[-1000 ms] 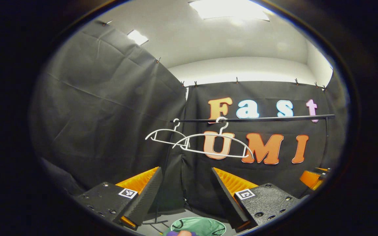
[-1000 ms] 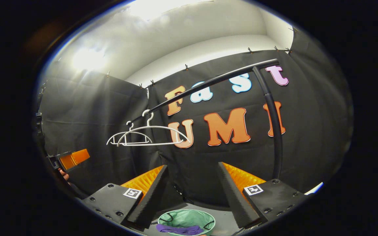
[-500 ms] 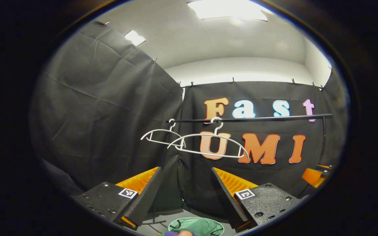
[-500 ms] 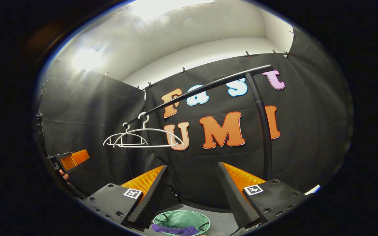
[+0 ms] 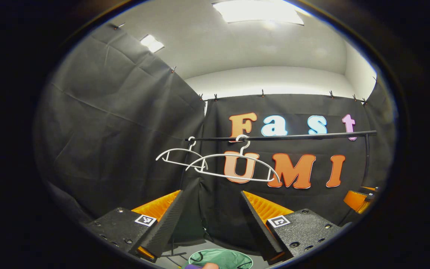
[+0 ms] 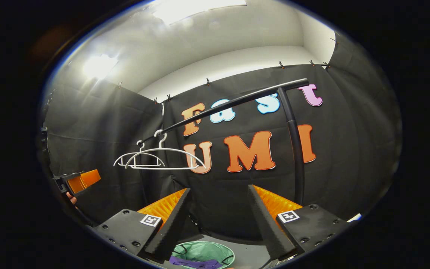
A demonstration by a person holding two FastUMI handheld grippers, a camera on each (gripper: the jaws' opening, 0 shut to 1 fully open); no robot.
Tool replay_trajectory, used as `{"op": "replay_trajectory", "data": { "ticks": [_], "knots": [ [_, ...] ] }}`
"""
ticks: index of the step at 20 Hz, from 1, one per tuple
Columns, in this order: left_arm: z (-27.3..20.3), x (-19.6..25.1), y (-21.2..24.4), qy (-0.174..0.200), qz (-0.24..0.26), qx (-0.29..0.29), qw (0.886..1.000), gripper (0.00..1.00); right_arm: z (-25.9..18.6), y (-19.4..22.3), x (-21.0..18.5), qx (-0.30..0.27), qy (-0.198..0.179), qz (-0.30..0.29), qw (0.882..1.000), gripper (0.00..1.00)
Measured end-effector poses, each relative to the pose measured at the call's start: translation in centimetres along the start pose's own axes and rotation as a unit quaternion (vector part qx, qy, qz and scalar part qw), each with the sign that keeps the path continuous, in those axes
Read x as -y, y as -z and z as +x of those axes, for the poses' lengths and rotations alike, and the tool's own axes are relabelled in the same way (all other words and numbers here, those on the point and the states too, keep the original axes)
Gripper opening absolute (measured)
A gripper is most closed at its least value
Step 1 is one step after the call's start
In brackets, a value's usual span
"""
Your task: Grasp the clothes on the hanger with both hands and then place them into the laundry hamper below.
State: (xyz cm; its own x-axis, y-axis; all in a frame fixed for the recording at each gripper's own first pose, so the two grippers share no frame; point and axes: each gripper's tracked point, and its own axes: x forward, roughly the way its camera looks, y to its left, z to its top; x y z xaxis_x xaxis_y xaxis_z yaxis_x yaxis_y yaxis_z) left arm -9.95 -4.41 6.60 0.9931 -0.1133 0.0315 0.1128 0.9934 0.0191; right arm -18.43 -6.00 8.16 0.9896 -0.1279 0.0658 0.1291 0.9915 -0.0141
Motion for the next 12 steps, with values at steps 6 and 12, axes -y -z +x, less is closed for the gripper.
{"op": "replay_trajectory", "data": {
  "ticks": [6,12],
  "knots": [
    [-0.26,-0.11,0.29,-0.003,-0.002,-0.002,1.0,0.93,-0.11,0.09,0.24,0.0,0.003,-0.001,1.0,0.98],
    [-0.5,-0.38,0.46,-0.006,0.0,-0.005,1.0,0.93,-0.13,0.16,0.17,-0.002,0.001,0.002,1.0,0.98]
  ]
}}
